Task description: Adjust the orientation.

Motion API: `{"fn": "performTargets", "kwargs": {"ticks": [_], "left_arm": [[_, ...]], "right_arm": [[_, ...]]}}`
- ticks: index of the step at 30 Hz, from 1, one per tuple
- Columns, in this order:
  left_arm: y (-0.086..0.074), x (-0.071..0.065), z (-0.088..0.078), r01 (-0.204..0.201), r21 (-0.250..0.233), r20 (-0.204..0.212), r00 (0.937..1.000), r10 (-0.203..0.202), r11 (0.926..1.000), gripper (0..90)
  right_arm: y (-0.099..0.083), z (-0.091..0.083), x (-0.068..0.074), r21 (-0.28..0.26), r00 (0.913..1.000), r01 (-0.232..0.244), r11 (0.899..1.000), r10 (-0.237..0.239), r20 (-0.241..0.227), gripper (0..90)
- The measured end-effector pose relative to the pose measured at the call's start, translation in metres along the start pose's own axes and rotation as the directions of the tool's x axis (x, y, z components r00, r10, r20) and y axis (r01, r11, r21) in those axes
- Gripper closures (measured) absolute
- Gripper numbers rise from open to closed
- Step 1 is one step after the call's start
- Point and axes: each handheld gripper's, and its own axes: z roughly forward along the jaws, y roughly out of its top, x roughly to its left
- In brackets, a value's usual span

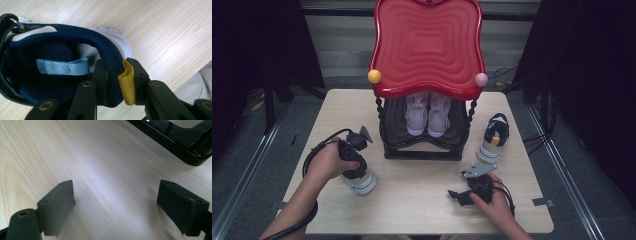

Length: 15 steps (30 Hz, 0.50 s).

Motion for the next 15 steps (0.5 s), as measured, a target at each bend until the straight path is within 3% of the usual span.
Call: {"fn": "performTargets", "kwargs": {"ticks": [5,12,15], "left_arm": [[0.001,0.001,0.0,0.009,0.009,-0.002,1.0,-0.009,0.9999,70.9],[0.002,0.001,0.005,0.061,0.005,0.006,0.9981,-0.061,0.9982,69.0],[0.002,0.002,0.01,0.053,0.011,0.011,0.9985,-0.053,0.9985,69.3]], "right_arm": [[0.0,0.0,0.0,0.0,1.0,0.0,1.0,0.0,0.0,13.5],[0.0,0.0,0.0,0.0,1.0,0.0,1.0,0.0,0.0,13.5],[0.0,0.0,0.0,0.0,1.0,0.0,1.0,0.0,0.0,13.5]]}}
